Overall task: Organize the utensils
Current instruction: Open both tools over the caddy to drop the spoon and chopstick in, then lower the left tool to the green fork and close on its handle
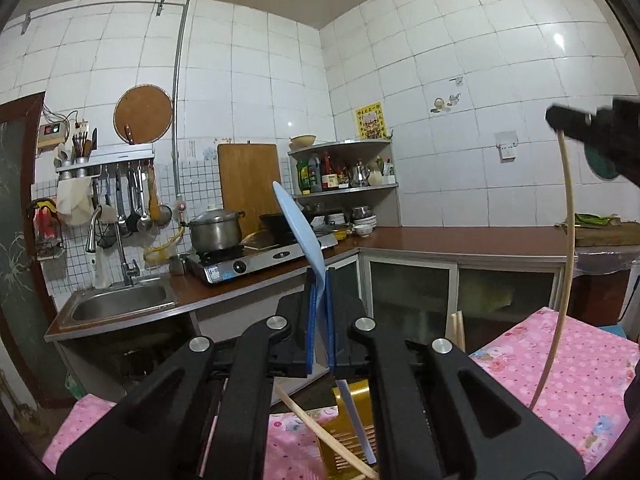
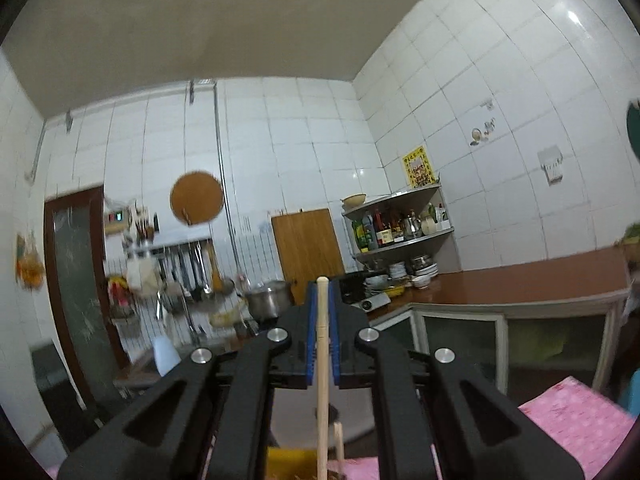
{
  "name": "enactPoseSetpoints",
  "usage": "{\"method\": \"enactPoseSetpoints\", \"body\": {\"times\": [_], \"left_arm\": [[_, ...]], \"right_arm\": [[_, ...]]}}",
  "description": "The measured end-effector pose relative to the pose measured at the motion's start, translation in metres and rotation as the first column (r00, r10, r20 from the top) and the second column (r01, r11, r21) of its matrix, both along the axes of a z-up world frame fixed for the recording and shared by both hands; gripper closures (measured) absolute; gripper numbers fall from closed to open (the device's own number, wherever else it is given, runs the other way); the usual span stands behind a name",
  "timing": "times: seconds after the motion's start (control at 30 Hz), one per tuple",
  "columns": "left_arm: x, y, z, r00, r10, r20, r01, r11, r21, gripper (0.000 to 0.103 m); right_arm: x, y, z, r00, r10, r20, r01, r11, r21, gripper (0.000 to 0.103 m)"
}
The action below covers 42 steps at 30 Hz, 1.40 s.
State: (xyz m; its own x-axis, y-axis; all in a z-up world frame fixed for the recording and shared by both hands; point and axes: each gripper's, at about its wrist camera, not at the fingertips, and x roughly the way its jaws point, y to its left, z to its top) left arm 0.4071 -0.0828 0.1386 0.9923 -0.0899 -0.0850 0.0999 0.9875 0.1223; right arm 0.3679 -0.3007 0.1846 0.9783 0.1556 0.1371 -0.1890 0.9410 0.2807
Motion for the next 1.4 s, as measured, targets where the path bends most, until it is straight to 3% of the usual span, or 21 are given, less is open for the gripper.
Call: {"method": "enactPoseSetpoints", "body": {"times": [0.27, 0.5, 0.63, 0.73, 0.8, 0.87, 0.93, 1.0, 1.1, 1.17, 1.23, 1.4], "left_arm": [[0.018, 0.000, -0.036, 0.999, -0.001, -0.037, 0.000, 1.000, -0.007, 0.100], [0.025, 0.005, -0.062, 0.995, -0.015, -0.099, 0.015, 1.000, -0.005, 0.100], [0.021, 0.010, -0.063, 0.991, -0.020, -0.132, 0.020, 1.000, -0.005, 0.100], [0.020, 0.016, -0.059, 0.980, -0.057, -0.190, 0.049, 0.998, -0.046, 0.099], [0.017, 0.021, -0.056, 0.974, -0.058, -0.217, 0.046, 0.997, -0.057, 0.092], [0.011, 0.027, -0.050, 0.969, -0.041, -0.243, 0.026, 0.998, -0.064, 0.069], [0.002, 0.036, -0.043, 0.966, 0.002, -0.257, -0.019, 0.998, -0.065, 0.057], [-0.008, 0.046, -0.037, 0.960, -0.009, -0.280, -0.018, 0.996, -0.091, 0.052], [-0.025, 0.064, -0.034, 0.942, -0.025, -0.335, -0.020, 0.992, -0.128, 0.036], [-0.039, 0.071, -0.034, 0.941, -0.009, -0.339, -0.032, 0.993, -0.117, 0.019], [-0.052, 0.078, -0.037, 0.939, 0.002, -0.343, -0.041, 0.994, -0.105, 0.011], [-0.066, 0.088, -0.057, 0.913, -0.039, -0.406, -0.012, 0.992, -0.124, 0.007]], "right_arm": [[0.035, 0.002, -0.034, 0.999, 0.020, -0.025, -0.018, 0.998, 0.067, 0.097], [0.049, 0.028, -0.068, 0.994, 0.061, -0.086, -0.068, 0.994, -0.084, 0.097], [0.056, 0.041, -0.091, 0.978, 0.087, -0.188, -0.120, 0.978, -0.172, 0.097], [0.060, 0.047, -0.103, 0.963, 0.082, -0.258, -0.139, 0.968, -0.211, 0.097], [0.062, 0.049, -0.108, 0.943, 0.074, -0.324, -0.150, 0.965, -0.216, 0.096], [0.064, 0.050, -0.111, 0.918, 0.081, -0.387, -0.176, 0.960, -0.216, 0.096], [0.063, 0.049, -0.112, 0.900, 0.074, -0.429, -0.187, 0.956, -0.227, 0.090], [0.057, 0.046, -0.112, 0.883, 0.066, -0.464, -0.191, 0.954, -0.229, 0.057], [0.042, 0.040, -0.112, 0.873, 0.045, -0.485, -0.183, 0.953, -0.240, 0.057], [0.030, 0.036, -0.113, 0.863, 0.031, -0.504, -0.181, 0.951, -0.251, 0.057], [0.019, 0.033, -0.116, 0.856, 0.012, -0.517, -0.177, 0.946, -0.271, 0.057], [-0.002, 0.015, -0.137, 0.817, -0.020, -0.576, -0.160, 0.953, -0.259, 0.057]]}}
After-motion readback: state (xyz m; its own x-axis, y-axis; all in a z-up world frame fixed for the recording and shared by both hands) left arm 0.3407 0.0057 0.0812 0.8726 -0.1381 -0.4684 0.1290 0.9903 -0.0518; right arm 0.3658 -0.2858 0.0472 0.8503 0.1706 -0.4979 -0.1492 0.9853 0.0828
